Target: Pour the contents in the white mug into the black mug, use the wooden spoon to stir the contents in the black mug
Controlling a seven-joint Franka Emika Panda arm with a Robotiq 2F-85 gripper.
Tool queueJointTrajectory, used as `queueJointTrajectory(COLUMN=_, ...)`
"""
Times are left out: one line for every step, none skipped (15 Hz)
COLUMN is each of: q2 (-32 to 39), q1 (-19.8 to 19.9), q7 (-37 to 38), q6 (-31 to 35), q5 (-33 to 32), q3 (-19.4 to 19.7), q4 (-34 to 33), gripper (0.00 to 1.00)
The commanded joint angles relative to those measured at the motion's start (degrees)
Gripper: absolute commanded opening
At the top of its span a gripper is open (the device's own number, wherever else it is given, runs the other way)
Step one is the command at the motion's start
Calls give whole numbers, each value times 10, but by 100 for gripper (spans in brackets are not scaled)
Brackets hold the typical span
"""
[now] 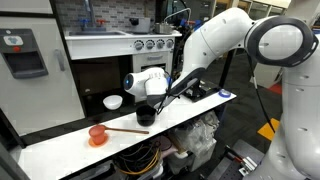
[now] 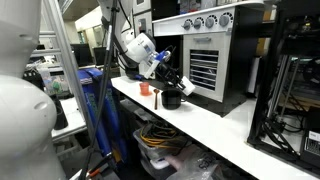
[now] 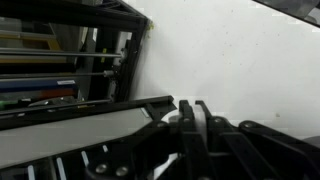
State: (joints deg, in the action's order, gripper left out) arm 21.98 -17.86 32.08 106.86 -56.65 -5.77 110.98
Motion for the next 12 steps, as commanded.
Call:
queueJointTrajectory(q2=14, q1=-6, q7=-5, q6=-25, q5=-23, q3=-13, q4=-11, gripper=2)
queueJointTrajectory(q2=15, q1=-8, q7=-5, q6=-28, q5=-25, q3=-16, q4=-11, gripper=2)
queueJointTrajectory(q2=18, q1=-10, q7=-5, q6=-33, q5=-29, q3=-19, q4=-12, gripper=2)
queueJointTrajectory(q2=21, q1=-12, q7=-6, q6=-36, q5=-31, q3=-22, q4=-12, gripper=2)
queueJointTrajectory(q2=23, q1=-14, q7=-7, q6=-40, q5=-33, q3=-25, q4=-12, gripper=2)
queueJointTrajectory(q2=27, q1=-18, q7=-8, q6=-45, q5=-35, q3=-26, q4=-13, gripper=2)
queueJointTrajectory(q2=30, q1=-20, q7=-8, q6=-50, q5=-38, q3=-28, q4=-14, gripper=2)
queueJointTrajectory(q2=32, q1=-22, q7=-8, q6=-54, q5=-41, q3=-30, q4=-14, gripper=2)
queueJointTrajectory(q2=33, q1=-24, q7=-8, q6=-58, q5=-44, q3=-31, q4=-14, gripper=2)
queueJointTrajectory(q2=35, q1=-25, q7=-8, q6=-60, q5=-48, q3=-32, q4=-15, gripper=2)
queueJointTrajectory(q2=37, q1=-25, q7=-9, q6=-60, q5=-48, q3=-34, q4=-16, gripper=2)
queueJointTrajectory(q2=37, q1=-23, q7=-11, q6=-58, q5=-47, q3=-35, q4=-16, gripper=2)
